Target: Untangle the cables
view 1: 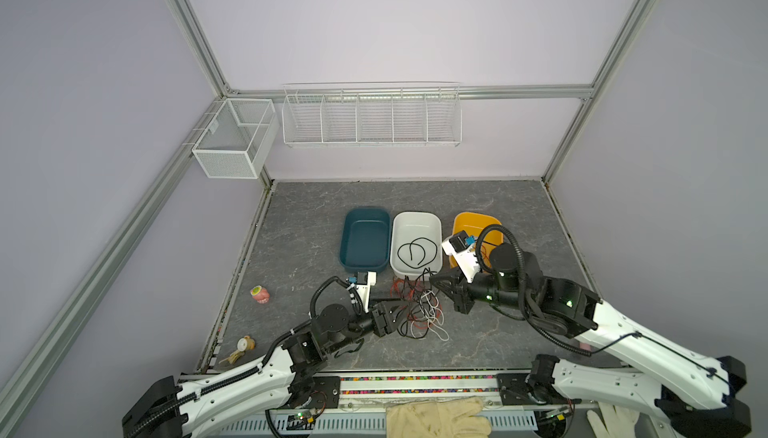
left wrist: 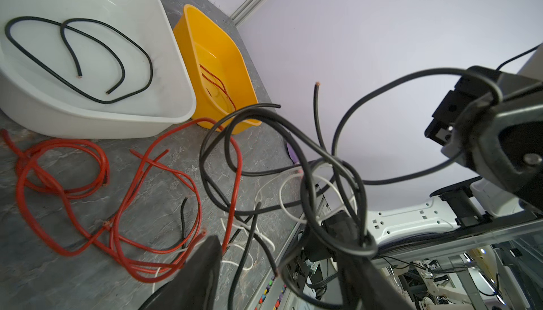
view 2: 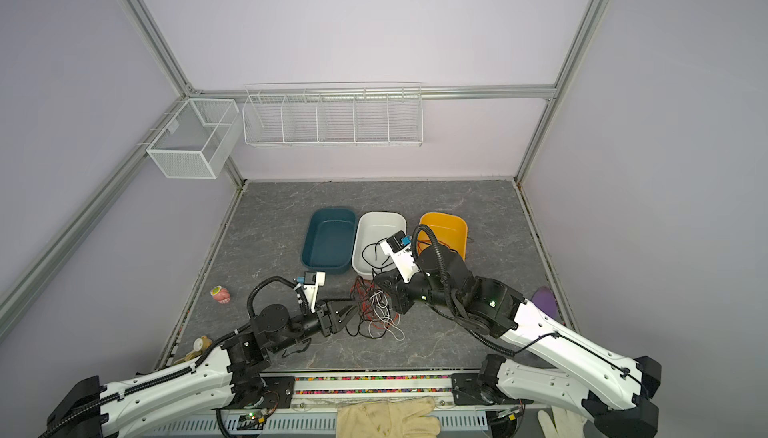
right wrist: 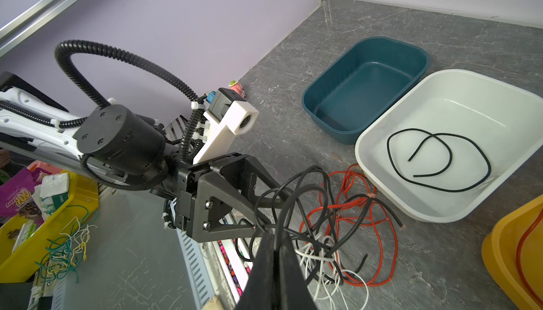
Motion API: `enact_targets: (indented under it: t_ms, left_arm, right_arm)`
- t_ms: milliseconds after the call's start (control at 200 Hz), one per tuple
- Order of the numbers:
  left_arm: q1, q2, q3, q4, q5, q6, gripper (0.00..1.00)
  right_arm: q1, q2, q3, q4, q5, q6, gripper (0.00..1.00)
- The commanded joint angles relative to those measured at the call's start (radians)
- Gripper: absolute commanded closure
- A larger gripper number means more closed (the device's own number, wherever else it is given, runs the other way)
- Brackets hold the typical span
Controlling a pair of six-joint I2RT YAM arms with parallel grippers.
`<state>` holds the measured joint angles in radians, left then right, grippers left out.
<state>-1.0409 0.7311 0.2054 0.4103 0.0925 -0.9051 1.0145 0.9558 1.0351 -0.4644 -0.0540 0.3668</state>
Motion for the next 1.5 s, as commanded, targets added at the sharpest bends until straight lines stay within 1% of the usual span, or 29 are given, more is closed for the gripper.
enact_targets:
  t_ms: [0, 75, 145, 190, 360, 410, 510, 620, 770, 840, 860, 915, 1079, 1169, 1239, 1389, 1494]
  left_arm:
    - [-0.004, 0.049, 0.037, 0.007, -0.012, -0.007, 0.4]
    - [-0.004, 0.068, 0.047, 0.006, -0.004, -0.002, 0.45]
    - [-0.004, 0.078, 0.056, -0.005, -0.005, 0.004, 0.54]
    - [-0.003, 0.083, 0.061, -0.019, -0.01, 0.01, 0.57]
    - [-0.003, 0.097, 0.058, -0.025, -0.02, 0.008, 0.58]
    - [-0.003, 0.095, 0.058, -0.024, -0.021, 0.009, 0.59]
    - [-0.003, 0.082, 0.056, -0.031, -0.026, 0.011, 0.71]
    - [-0.004, 0.067, 0.049, -0.044, -0.031, 0.012, 0.8]
    - [-0.004, 0.037, 0.018, -0.048, -0.046, 0.007, 1.0]
    - [-0.003, 0.028, 0.004, -0.063, -0.06, 0.003, 1.0]
    - [-0.002, -0.002, 0.003, -0.076, -0.064, 0.004, 1.0]
    - [-0.003, -0.028, 0.003, -0.111, -0.075, 0.005, 1.0]
    - [-0.002, -0.119, -0.072, -0.225, -0.127, -0.006, 1.0]
    - [-0.002, -0.172, -0.097, -0.312, -0.147, -0.008, 1.0]
    - [-0.002, -0.214, -0.119, -0.365, -0.161, -0.016, 1.0]
    - [-0.002, -0.304, -0.151, -0.468, -0.195, -0.031, 1.0]
    - [-0.002, -0.345, -0.15, -0.555, -0.231, -0.029, 1.0]
  right_arm:
    - [0.01, -0.022, -0.01, 0.047, -0.036, 0.012, 0.93]
    - [0.014, -0.017, -0.009, 0.053, -0.056, 0.014, 0.93]
    - [0.016, -0.011, -0.007, 0.05, -0.058, 0.018, 0.94]
    - [0.02, -0.009, -0.007, 0.051, -0.058, 0.02, 0.94]
    - [0.026, -0.012, -0.007, 0.063, -0.064, 0.029, 0.93]
    - [0.028, -0.011, -0.009, 0.064, -0.067, 0.031, 0.93]
    - [0.031, -0.002, -0.007, 0.058, -0.055, 0.029, 0.94]
    - [0.032, -0.004, -0.007, 0.051, -0.045, 0.03, 0.93]
    - [0.033, -0.022, -0.009, 0.027, 0.025, 0.029, 0.94]
    - [0.033, -0.032, -0.01, 0.016, 0.063, 0.029, 0.93]
    - [0.033, -0.035, -0.009, 0.011, 0.075, 0.03, 0.93]
    - [0.032, -0.043, -0.004, -0.004, 0.116, 0.03, 0.93]
    - [0.022, -0.082, 0.027, -0.09, 0.343, 0.04, 0.94]
    - [0.0, -0.105, 0.04, -0.129, 0.425, 0.05, 0.94]
    - [-0.032, -0.112, 0.054, -0.155, 0.437, 0.057, 0.94]
    - [-0.101, -0.135, 0.087, -0.197, 0.399, 0.055, 0.94]
    - [-0.127, -0.146, 0.135, -0.234, 0.384, 0.037, 0.94]
